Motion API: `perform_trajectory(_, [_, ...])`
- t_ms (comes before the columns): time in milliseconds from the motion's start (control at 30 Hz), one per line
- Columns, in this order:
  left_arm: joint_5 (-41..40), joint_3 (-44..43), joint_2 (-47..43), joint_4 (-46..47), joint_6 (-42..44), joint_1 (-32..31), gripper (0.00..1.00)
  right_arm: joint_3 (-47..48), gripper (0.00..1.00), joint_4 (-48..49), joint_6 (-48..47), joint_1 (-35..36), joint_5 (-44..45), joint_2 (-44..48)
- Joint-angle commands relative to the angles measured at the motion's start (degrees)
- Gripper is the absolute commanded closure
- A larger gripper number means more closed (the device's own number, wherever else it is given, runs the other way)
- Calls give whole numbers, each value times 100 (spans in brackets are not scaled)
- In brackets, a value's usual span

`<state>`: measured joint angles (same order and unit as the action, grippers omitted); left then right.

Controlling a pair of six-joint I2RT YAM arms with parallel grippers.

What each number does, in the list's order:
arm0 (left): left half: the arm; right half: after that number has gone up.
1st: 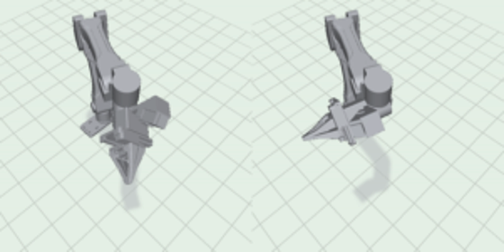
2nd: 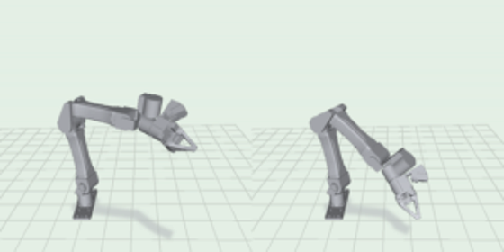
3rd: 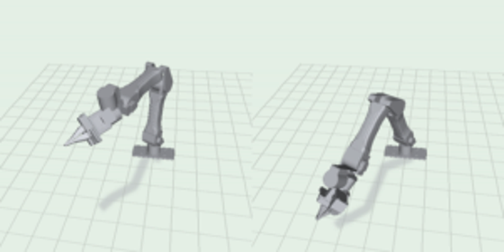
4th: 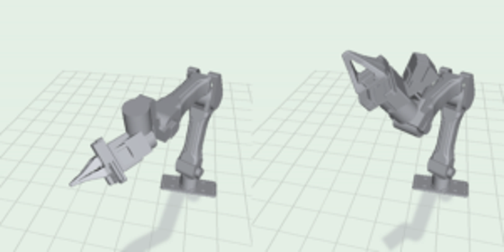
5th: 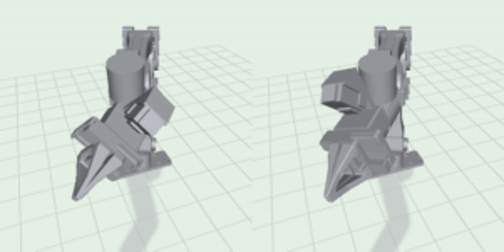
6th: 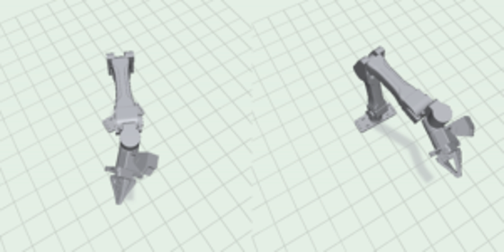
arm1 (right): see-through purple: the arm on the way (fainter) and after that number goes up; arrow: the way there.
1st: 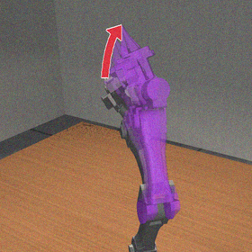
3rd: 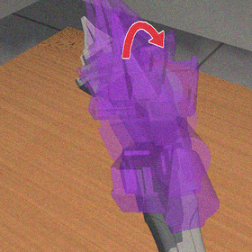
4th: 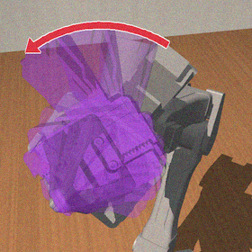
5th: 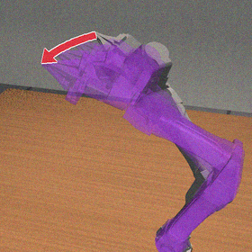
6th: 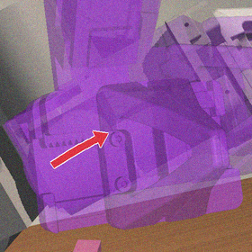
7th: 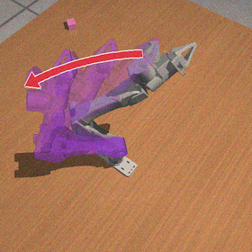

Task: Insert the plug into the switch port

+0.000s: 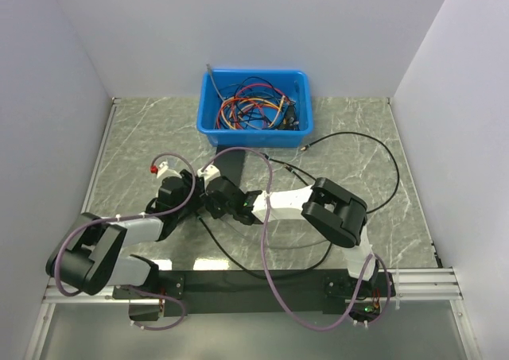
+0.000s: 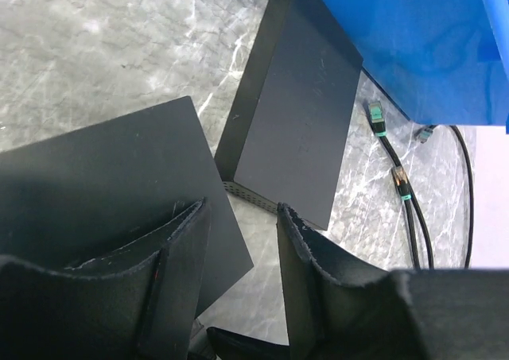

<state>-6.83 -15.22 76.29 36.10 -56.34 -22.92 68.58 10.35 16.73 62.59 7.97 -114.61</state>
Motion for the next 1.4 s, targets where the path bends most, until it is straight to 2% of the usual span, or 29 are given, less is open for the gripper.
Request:
perform_trajectory(0, [701,266,-123,-1280,53,-240,53,201,100,1663,129,-168,372,158])
perform_trajectory(100, [701,195,-185,-1420,88,-240,52,60,87,1655,111,-159,311,228])
perform_trajectory(133, [709,178,-220,-1456,114,-240,52,-10,74,1637,94,-150,302,280])
perform_trajectory(233, [666,55,-255,-1623,175,-240,52,-168,57,1576,32,-89,381,377])
perform_trajectory(333, [499,-59,-316,-1763,219,-240,51,-344,50,1567,-29,-10,539,474])
perform_trajectory(467, [402,-261,-404,-2001,298,-222,51,-643,45,1566,5,34,671,676])
perform_trajectory(600, [148,-472,-650,-2431,413,-231,49,-1187,40,1724,76,78,776,1281])
perform_trajectory(633, [86,-534,-790,-2536,474,-239,48,-1432,35,1751,85,96,803,1413])
perform_trajectory(767, [-90,-727,-1186,-2976,580,-240,47,-1909,32,1655,207,148,1179,2108])
perform_trajectory(900, [173,-675,-1310,-2890,536,-275,47,-2120,31,1154,357,140,1734,3073])
perform_trajectory(1100, [121,-657,-740,-2582,246,-845,50,-2313,30,662,138,114,2279,4059])
perform_trajectory(1233, [-81,-876,-510,-2502,62,-1328,51,-2393,29,521,50,78,2367,4271])
perform_trajectory(1367, [-536,-1140,-273,-2895,18,-1531,51,-2480,29,503,41,69,2402,4350])
